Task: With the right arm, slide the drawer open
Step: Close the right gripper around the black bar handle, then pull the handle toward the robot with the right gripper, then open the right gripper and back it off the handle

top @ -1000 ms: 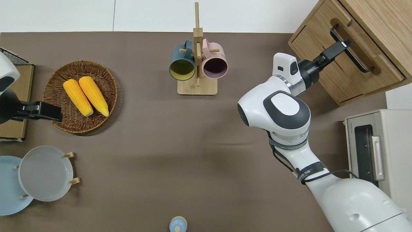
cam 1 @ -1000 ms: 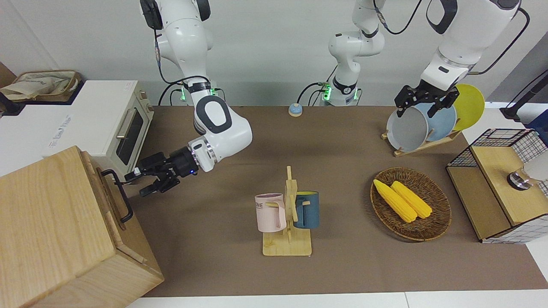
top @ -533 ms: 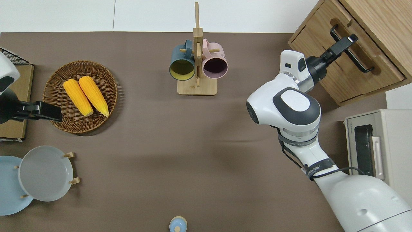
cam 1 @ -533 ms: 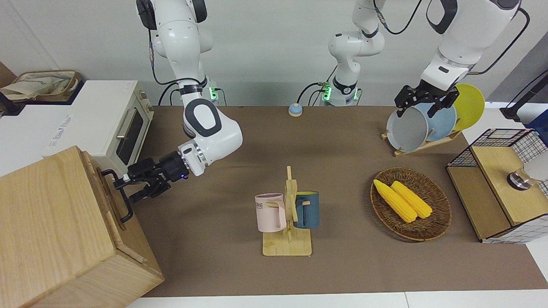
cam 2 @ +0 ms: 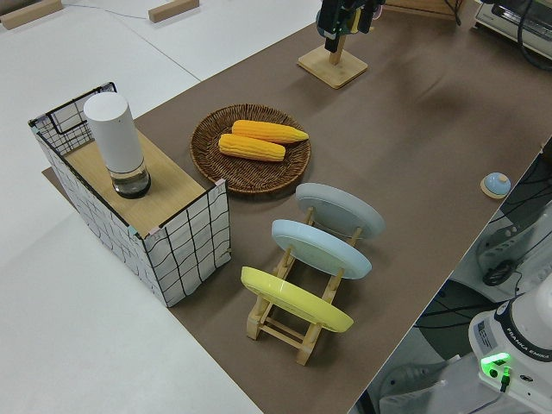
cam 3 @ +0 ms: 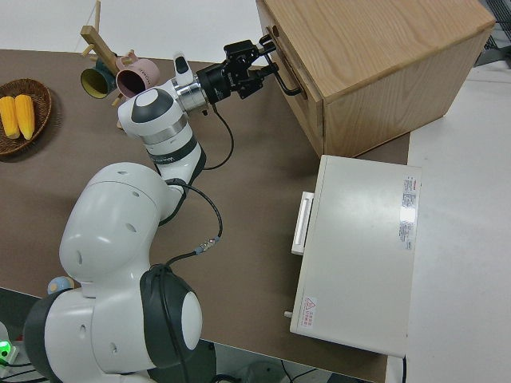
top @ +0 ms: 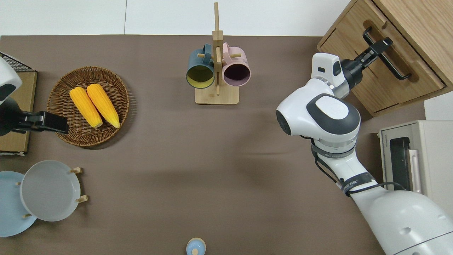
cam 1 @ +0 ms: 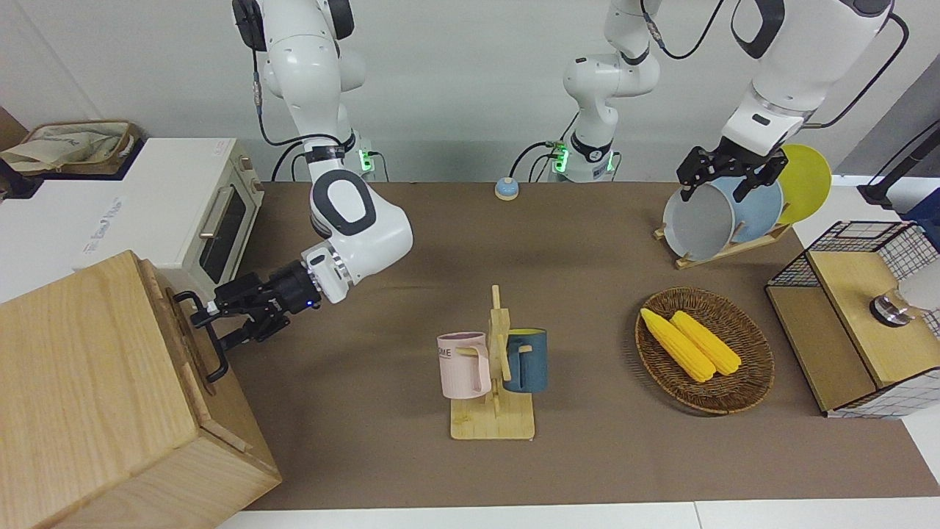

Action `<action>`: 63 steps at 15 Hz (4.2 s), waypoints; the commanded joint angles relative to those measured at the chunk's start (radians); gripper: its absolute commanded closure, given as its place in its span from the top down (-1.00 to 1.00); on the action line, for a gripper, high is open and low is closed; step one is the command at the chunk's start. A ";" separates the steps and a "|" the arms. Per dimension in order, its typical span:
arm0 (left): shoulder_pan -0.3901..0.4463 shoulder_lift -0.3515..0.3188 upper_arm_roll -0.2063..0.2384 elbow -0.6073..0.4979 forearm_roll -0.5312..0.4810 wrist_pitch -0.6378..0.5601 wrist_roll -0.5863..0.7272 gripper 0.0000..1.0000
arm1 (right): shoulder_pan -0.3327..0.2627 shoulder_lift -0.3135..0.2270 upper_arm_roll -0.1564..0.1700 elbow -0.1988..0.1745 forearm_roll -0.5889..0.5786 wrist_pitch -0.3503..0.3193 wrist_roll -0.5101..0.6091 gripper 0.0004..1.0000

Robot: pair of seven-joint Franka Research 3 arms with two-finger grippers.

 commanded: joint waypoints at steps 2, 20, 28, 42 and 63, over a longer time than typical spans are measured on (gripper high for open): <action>-0.007 -0.003 0.000 0.009 0.018 -0.018 -0.010 0.99 | -0.030 0.002 0.006 0.007 -0.023 0.050 0.006 -1.00; -0.007 -0.004 0.000 0.009 0.018 -0.018 -0.010 0.99 | 0.108 0.006 0.018 0.005 0.063 -0.141 -0.041 -1.00; -0.007 -0.003 0.000 0.009 0.018 -0.018 -0.010 0.99 | 0.235 0.005 0.024 0.028 0.175 -0.308 -0.043 -1.00; -0.007 -0.004 0.000 0.010 0.018 -0.018 -0.010 0.99 | 0.452 0.017 0.024 0.069 0.269 -0.537 -0.103 -1.00; -0.007 -0.004 0.000 0.009 0.018 -0.018 -0.010 0.99 | 0.481 0.025 0.023 0.069 0.318 -0.531 0.069 0.98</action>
